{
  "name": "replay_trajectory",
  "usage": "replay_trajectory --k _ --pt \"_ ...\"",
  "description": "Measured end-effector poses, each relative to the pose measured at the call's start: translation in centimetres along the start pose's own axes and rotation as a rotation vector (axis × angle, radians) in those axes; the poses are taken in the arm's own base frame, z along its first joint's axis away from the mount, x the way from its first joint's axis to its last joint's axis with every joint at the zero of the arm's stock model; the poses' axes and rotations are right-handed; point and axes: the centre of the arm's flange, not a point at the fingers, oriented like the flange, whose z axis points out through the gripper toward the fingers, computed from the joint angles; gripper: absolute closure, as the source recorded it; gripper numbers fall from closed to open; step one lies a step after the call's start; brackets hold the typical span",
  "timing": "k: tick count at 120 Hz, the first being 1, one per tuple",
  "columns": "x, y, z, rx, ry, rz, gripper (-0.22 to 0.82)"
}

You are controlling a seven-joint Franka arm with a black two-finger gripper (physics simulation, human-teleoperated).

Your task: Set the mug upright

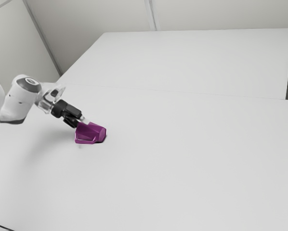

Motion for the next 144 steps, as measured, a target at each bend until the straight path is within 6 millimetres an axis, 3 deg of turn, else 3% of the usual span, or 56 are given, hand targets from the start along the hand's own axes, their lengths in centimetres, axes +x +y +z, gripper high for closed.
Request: replay_trajectory --k 31,51,76,91,108,127,144 --pt "-0.2 0.5 -0.2 -0.041 0.008 0.028 0.51" --pt "0.3 1.6 -0.2 -0.05 0.004 0.06 0.68" --pt "1.0 3.6 -0.6 -0.024 -0.004 0.106 0.74" --pt "2.0 6.9 -0.4 0.056 -0.048 0.171 0.75" --pt "2.5 11.2 1.4 0.189 -0.119 0.251 0.75" --pt "2.1 16.9 4.8 0.384 -0.229 0.352 0.76" --pt "2.1 20.4 7.6 0.543 -0.302 0.423 0.77"
